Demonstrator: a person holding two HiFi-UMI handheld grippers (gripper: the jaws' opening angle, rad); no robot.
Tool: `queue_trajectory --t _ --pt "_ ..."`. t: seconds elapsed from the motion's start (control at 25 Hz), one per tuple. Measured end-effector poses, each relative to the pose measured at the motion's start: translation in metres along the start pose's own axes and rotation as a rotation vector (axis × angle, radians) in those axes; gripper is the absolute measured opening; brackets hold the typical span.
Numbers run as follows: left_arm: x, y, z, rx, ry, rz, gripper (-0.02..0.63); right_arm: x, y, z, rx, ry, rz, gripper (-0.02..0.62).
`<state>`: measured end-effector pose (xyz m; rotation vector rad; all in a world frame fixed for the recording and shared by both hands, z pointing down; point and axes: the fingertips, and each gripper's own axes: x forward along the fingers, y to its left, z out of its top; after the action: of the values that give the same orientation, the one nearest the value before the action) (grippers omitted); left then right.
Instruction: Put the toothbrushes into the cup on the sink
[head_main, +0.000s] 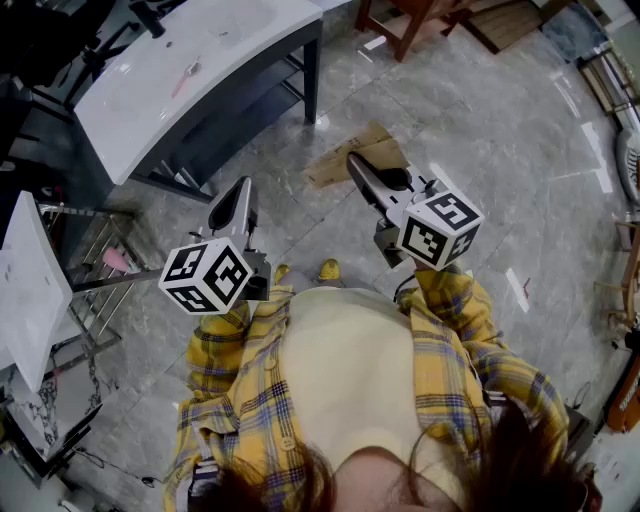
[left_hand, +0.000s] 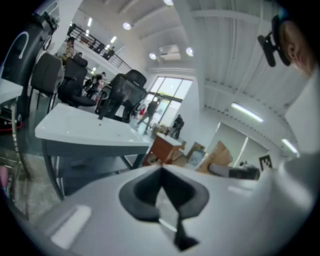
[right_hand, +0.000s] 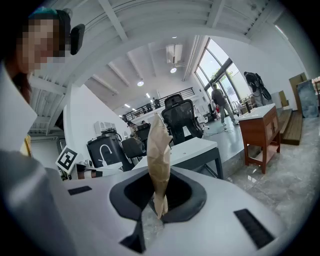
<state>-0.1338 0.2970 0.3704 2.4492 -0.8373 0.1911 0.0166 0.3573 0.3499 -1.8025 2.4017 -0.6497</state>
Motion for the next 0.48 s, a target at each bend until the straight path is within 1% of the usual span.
queue_trajectory --t 0.24,0.48 --pt "0.003 -0.004 -0.005 -0.005 0.004 0.019 0.006 -0.005 -0.01 0.002 -0.005 0.005 0.005 0.041" --pt "0.003 0.006 -0.005 -0.017 0.014 0.054 0.006 0.002 -0.016 -0.001 0.012 0.024 0.015 0.041"
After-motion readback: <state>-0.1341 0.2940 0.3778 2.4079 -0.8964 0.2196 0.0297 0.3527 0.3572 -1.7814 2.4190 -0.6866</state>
